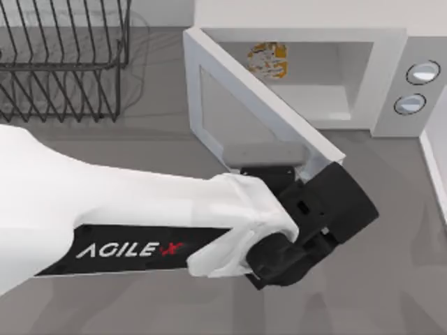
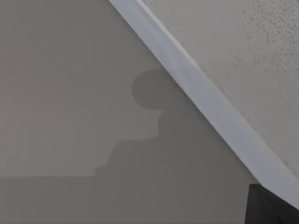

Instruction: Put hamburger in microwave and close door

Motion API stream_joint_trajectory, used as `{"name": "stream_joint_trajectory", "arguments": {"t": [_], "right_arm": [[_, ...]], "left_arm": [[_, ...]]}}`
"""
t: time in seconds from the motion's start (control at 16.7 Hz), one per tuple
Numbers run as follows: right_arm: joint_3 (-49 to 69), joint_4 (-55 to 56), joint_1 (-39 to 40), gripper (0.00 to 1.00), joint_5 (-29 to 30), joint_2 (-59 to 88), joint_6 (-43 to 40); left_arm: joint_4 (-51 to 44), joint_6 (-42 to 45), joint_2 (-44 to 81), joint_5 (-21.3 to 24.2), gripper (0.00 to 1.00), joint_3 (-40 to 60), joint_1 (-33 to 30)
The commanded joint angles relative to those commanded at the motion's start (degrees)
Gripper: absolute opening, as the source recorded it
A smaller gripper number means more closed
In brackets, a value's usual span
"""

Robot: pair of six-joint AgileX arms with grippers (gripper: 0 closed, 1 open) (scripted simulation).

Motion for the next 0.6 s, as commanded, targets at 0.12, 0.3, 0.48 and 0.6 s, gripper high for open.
{"name": "stream_joint_trajectory", "arguments": {"t": [0.12, 0.3, 0.48, 0.6], "right_arm": [[0.0, 0.0, 0.0, 1.00, 0.0, 0.0, 0.0], [0.0, 0.0, 0.0, 1.00, 0.0, 0.0, 0.0], [0.0, 0.0, 0.0, 1.00, 0.0, 0.0, 0.0], [0.0, 0.0, 0.0, 1.00, 0.0, 0.0, 0.0]], "left_arm": [[-1.5, -0.7, 1.9, -0.3, 0.00, 2.1, -0.8], [-5.6, -2.8, 7.4, -1.0, 0.00, 9.8, -2.8], [-10.4, -5.4, 13.5, -1.5, 0.00, 20.8, -4.8], [-13.2, -6.8, 16.7, -2.0, 0.00, 26.0, -5.8]]}}
